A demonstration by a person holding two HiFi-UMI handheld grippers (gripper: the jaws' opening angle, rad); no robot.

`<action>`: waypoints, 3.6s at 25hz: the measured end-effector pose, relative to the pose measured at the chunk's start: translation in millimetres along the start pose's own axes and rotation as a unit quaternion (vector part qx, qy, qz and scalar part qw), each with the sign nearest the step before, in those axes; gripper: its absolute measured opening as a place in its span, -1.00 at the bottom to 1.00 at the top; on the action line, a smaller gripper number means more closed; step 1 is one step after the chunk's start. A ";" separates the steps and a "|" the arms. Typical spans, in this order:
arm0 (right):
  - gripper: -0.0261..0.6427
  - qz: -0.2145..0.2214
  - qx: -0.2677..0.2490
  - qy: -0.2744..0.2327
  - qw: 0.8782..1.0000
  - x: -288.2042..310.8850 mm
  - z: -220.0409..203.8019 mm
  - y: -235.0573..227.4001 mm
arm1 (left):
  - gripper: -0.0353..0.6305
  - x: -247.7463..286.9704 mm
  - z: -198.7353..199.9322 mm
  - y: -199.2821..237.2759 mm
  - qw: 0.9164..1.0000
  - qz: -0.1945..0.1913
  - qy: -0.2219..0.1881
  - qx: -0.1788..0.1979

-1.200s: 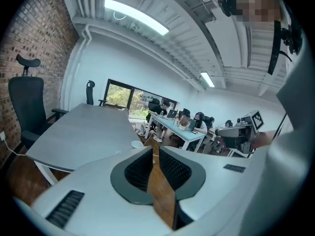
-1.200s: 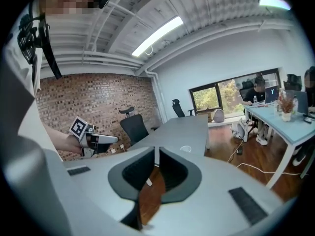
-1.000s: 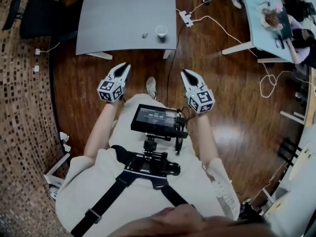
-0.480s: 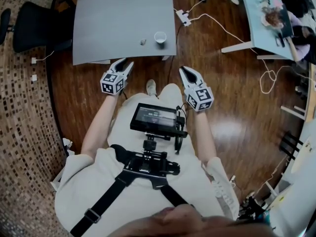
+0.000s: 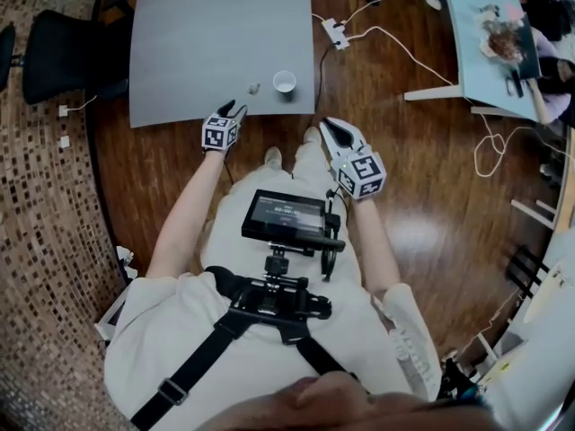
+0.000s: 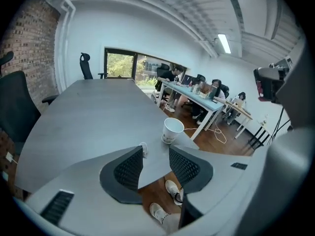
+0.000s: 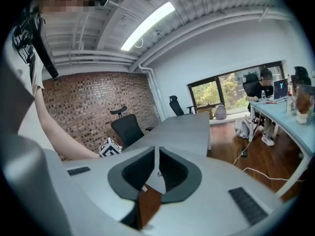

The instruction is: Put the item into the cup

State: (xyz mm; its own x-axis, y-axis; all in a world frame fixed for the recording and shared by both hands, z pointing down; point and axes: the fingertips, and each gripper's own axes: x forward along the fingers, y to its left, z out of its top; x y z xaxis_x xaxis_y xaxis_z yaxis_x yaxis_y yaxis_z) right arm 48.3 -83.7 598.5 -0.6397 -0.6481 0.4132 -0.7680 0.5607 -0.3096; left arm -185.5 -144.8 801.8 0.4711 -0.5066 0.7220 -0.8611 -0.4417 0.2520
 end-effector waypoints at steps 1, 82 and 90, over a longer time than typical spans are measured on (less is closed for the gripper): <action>-0.79 0.008 -0.008 0.008 1.000 3.6 5.7 -4.7 | -0.38 12.5 0.1 -0.8 1.000 0.001 0.010 -0.002; -0.84 0.021 0.006 0.051 0.998 35.4 -10.5 -84.4 | -0.77 126.7 42.2 -72.1 0.960 0.001 0.227 0.164; -0.84 0.023 0.005 0.053 0.998 34.7 -11.9 -83.4 | -0.51 138.4 29.8 -60.3 0.955 0.003 0.240 0.172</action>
State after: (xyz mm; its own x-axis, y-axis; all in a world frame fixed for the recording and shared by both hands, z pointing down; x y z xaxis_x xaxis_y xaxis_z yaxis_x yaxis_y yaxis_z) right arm 90.5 -146.8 648.9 -0.6681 -0.5628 0.4867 -0.7383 0.5829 -0.3395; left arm -62.7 -210.3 867.4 0.2536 -0.1475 0.9560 -0.7105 -0.6991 0.0806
